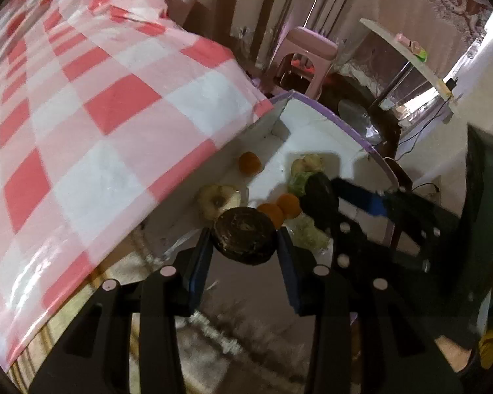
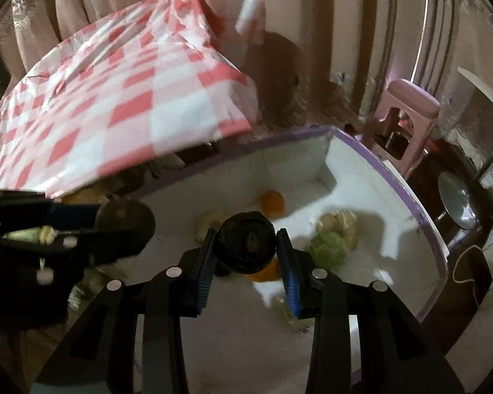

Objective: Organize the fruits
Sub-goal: 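Carry both plums with both tools over the white box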

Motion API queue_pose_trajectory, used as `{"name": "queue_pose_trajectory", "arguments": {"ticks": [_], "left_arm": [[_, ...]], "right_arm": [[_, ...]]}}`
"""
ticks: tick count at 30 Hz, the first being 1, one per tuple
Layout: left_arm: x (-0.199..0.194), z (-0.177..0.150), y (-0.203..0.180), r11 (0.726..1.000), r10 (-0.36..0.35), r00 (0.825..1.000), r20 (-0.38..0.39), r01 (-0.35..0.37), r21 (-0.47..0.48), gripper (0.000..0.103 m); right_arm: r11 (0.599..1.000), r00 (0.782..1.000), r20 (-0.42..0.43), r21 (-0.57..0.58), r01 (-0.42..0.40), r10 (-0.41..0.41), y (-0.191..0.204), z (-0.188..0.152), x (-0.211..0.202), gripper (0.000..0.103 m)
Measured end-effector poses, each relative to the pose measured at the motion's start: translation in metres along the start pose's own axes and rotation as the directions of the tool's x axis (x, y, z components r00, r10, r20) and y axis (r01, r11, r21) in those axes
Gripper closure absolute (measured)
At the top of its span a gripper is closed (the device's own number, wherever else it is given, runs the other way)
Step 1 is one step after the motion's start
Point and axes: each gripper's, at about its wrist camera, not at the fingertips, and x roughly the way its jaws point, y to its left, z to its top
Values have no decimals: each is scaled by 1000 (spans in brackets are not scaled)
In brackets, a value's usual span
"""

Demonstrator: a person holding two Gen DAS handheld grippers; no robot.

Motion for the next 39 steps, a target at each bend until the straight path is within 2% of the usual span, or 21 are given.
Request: {"name": "queue_pose_trajectory", "arguments": {"ticks": [8, 14, 18, 29, 39], "left_arm": [[43, 23, -1, 997, -13, 997, -82, 7, -76, 63], [75, 35, -7, 990, -16, 994, -113, -1, -144, 63], [93, 38, -12, 980, -16, 994, -107, -5, -198, 63], [129, 34, -13, 974, -19, 992, -124, -9, -228, 63], [146, 32, -10, 974, 9, 991, -134, -39, -223, 63]], "right_arm": [[998, 995, -75, 9, 63, -62, -14, -16, 26, 67], [996, 987, -133, 14, 88, -86, -23, -26, 41, 67], [995, 981, -169, 14, 96, -92, -29, -32, 50, 67], [996, 962, -265, 32, 83, -71, -37, -46, 72, 67], [995, 951, -297, 27, 92, -79, -39, -55, 79, 67]]}}
